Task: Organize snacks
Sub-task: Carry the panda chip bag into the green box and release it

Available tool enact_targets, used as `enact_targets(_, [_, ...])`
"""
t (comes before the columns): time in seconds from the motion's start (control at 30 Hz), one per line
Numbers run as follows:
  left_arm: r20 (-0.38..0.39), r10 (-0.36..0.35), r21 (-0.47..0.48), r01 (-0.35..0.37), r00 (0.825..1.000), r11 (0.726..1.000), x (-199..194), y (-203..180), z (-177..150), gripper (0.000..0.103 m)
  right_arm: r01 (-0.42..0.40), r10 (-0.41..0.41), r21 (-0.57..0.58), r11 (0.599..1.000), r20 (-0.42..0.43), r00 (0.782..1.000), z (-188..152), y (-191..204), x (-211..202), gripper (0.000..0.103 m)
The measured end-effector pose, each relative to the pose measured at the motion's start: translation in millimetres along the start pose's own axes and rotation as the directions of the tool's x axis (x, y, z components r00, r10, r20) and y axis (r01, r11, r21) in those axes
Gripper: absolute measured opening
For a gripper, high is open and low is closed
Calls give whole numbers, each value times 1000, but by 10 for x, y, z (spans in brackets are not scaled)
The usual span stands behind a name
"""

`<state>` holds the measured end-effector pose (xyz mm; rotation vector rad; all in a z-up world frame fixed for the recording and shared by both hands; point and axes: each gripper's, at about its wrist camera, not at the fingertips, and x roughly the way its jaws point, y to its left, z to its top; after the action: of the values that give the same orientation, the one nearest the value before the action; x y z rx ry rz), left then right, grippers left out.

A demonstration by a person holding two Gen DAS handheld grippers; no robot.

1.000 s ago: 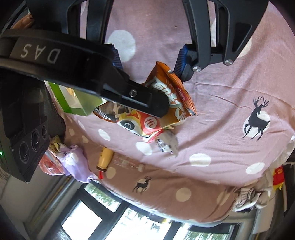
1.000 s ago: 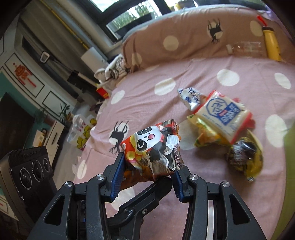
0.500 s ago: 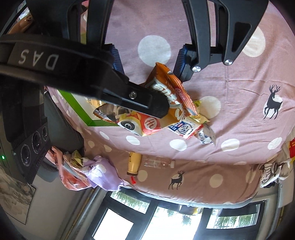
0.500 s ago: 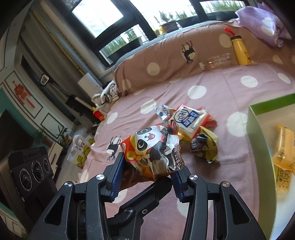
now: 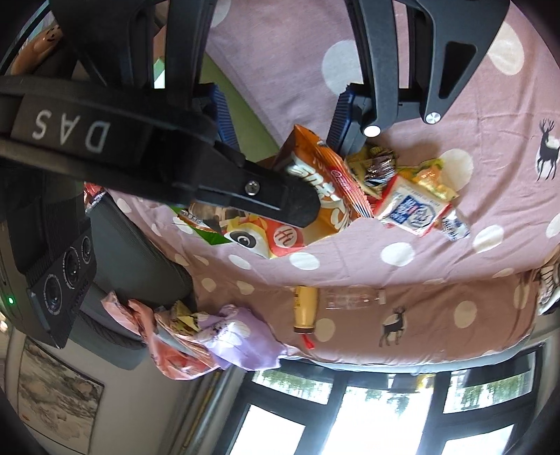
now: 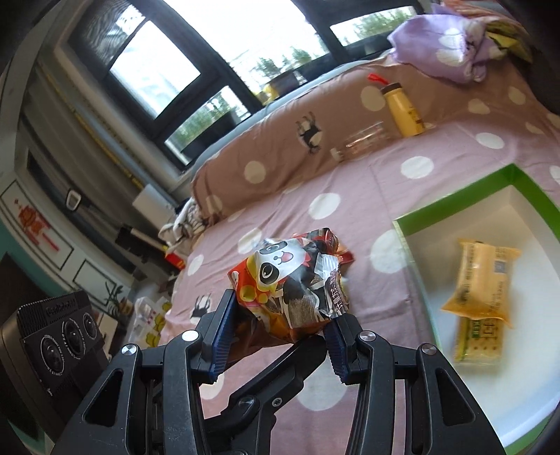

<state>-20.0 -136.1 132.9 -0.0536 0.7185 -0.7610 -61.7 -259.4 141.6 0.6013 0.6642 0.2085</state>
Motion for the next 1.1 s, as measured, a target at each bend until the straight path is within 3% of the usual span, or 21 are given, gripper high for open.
enact_targets(0.47, [-98, -137, 116, 148, 986, 982, 595, -667, 107, 47, 126, -145, 181, 975, 98, 984, 99, -739, -458, 49])
enact_targets(0.9, [-242, -244, 105, 276, 939, 955, 1053, -963, 77, 47, 255, -285, 302, 919, 59, 957, 73, -1180, -585, 49])
enact_targets(1.1, [-287, -261, 96, 299, 921, 949, 1188, -1045, 42, 47, 284, -313, 342, 896, 31, 949, 46, -1329, -604, 49])
